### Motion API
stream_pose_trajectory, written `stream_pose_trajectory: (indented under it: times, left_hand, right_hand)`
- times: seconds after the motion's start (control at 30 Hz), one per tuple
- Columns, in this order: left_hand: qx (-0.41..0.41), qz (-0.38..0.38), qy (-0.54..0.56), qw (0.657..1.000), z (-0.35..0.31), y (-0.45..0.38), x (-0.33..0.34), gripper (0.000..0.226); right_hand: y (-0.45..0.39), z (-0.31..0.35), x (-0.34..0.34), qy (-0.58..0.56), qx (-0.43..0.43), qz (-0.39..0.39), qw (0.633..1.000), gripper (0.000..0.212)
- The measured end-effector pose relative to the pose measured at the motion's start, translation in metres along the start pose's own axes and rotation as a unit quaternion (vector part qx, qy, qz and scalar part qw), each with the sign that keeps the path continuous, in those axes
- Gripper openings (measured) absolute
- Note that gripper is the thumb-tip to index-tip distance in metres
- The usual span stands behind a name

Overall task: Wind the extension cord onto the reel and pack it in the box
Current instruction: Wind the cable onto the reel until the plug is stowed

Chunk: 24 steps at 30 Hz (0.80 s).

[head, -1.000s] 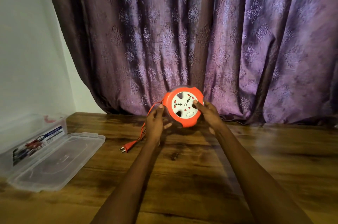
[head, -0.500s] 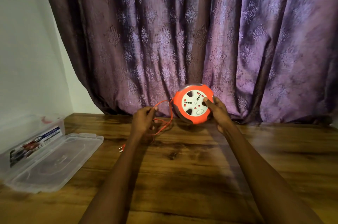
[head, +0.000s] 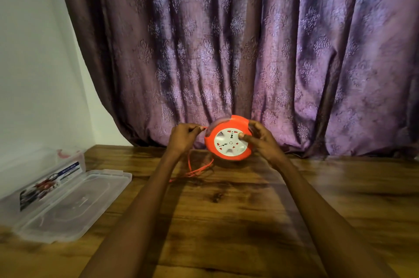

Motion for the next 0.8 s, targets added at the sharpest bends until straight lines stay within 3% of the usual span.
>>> stream_pose_trajectory:
  times: [0.17,0.27,0.37,0.47,0.57,0.63,0.7,0.8]
  left_hand:
    - [-0.06,0.014,0.092,0.994,-0.013,-0.01,-0.002,0.016]
    - [-0.095,0.061,0.092,0.989,-0.023,-0.013,0.001,0.02]
    - [-0.098,0.101,0.069,0.988,-0.031,-0.01,0.01,0.025]
    - [-0.096,0.116,0.085,0.985,-0.036,-0.003,0.015,0.038]
    - [-0.105,0.144,0.162,0.971,-0.041,0.009,0.015,0.036]
    - [-0.051,0.109,0.142,0.982,-0.038,0.006,0.006,0.024]
    - [0.033,0.059,0.051,0.996,-0.029,-0.001,-0.007,0.022]
    - [0.032,0.155,0.059,0.986,-0.011,0.01,0.007,0.049]
  right_hand:
    - [0.005,0.002,0.024,0.115,-0.08,0.045,0.989,0.042]
    - [0.014,0.011,0.04,0.261,-0.198,0.041,0.944,0.044]
    - [0.02,0.01,0.056,0.316,-0.242,0.032,0.917,0.05]
    - [0.02,0.004,0.062,0.312,-0.219,0.008,0.924,0.05]
    - [0.019,-0.004,0.056,0.29,-0.171,-0.024,0.941,0.045]
    - [0.019,-0.011,0.053,0.246,-0.13,-0.027,0.96,0.043]
    - [0.019,-0.015,0.05,0.193,-0.102,-0.024,0.976,0.04]
    - [0.021,-0.016,0.049,0.116,-0.075,-0.014,0.99,0.036]
Point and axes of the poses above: each hand's wrist, its own y-axis away from the middle knuckle, its own x-axis out of the palm, z = x × y, the point moved 9 cm from there along -y, towards the middle knuckle, and after that the axes turned 13 degrees about -z, right-handed, at the moved point
